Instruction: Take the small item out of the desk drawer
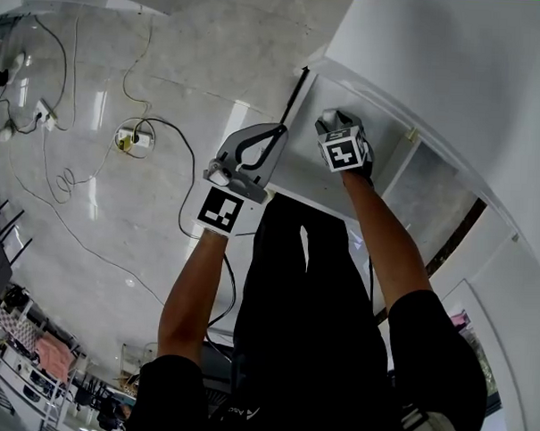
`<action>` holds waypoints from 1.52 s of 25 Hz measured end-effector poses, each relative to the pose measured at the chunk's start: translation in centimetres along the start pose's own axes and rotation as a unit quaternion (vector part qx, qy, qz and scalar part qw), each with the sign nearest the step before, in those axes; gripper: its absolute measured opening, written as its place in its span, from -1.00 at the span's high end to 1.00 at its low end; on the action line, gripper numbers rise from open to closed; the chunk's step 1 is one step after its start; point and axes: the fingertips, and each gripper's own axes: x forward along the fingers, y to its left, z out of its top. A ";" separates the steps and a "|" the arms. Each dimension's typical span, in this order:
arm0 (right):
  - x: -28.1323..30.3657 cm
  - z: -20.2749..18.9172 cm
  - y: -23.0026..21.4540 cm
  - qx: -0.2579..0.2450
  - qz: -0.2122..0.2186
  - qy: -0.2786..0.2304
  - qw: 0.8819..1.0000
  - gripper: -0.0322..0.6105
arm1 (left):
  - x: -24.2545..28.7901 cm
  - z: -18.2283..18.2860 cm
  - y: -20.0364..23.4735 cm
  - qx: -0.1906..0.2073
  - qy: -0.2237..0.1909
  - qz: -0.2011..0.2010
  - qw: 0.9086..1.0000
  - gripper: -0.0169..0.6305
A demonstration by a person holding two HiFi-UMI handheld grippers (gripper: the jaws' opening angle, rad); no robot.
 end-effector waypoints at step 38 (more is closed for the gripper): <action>-65.3 16.3 5.7 -0.070 0.107 -0.571 0.811 0.38 | -10.1 35.9 -19.3 0.065 -0.157 -0.032 0.985 0.95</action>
